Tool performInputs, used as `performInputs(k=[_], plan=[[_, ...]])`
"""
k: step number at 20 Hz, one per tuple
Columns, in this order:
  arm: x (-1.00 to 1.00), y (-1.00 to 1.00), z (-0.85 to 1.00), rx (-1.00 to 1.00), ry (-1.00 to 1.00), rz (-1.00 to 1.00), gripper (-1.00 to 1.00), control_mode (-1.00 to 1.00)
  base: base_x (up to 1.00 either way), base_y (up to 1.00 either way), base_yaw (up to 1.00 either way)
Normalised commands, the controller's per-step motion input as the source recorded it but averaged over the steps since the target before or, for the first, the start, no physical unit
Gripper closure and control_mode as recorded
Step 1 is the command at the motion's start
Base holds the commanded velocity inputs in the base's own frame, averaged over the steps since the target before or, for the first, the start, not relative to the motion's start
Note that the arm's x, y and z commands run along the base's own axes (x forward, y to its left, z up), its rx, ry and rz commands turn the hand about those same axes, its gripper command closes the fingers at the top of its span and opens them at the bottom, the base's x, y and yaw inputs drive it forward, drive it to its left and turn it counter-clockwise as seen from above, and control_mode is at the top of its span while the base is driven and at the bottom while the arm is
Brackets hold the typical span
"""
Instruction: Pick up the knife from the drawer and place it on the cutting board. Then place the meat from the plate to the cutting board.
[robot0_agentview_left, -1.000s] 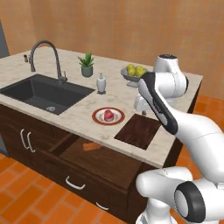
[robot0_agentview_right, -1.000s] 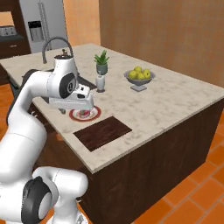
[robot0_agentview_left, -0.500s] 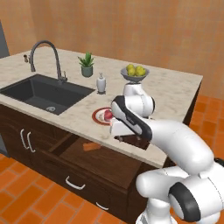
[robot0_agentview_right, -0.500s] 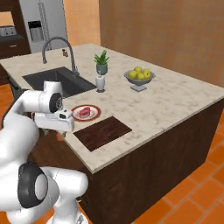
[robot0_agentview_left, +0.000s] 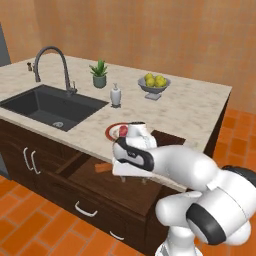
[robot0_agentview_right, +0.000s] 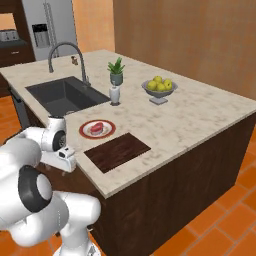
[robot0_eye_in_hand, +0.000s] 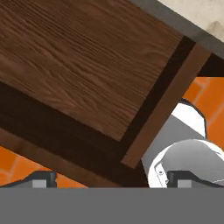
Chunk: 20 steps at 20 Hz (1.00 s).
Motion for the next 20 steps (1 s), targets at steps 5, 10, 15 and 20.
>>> performInputs(k=[5, 10, 15, 20], plan=[[0.0, 0.42, -0.92, 0.0, 0.03, -0.17, -1.0, -1.0, 0.0, 0.0, 0.0], [0.0, 0.3, -0.73, 0.0, 0.03, -0.14, -1.0, -1.0, 0.0, 0.0, 0.0], [-0.48, 0.56, -0.51, 0.0, 0.0, -0.07, -1.0, -1.0, 0.0, 0.0, 0.0], [-1.0, 0.98, -0.08, 0.0, 0.0, 0.08, -1.0, -1.0, 0.0, 0.0, 0.0]])
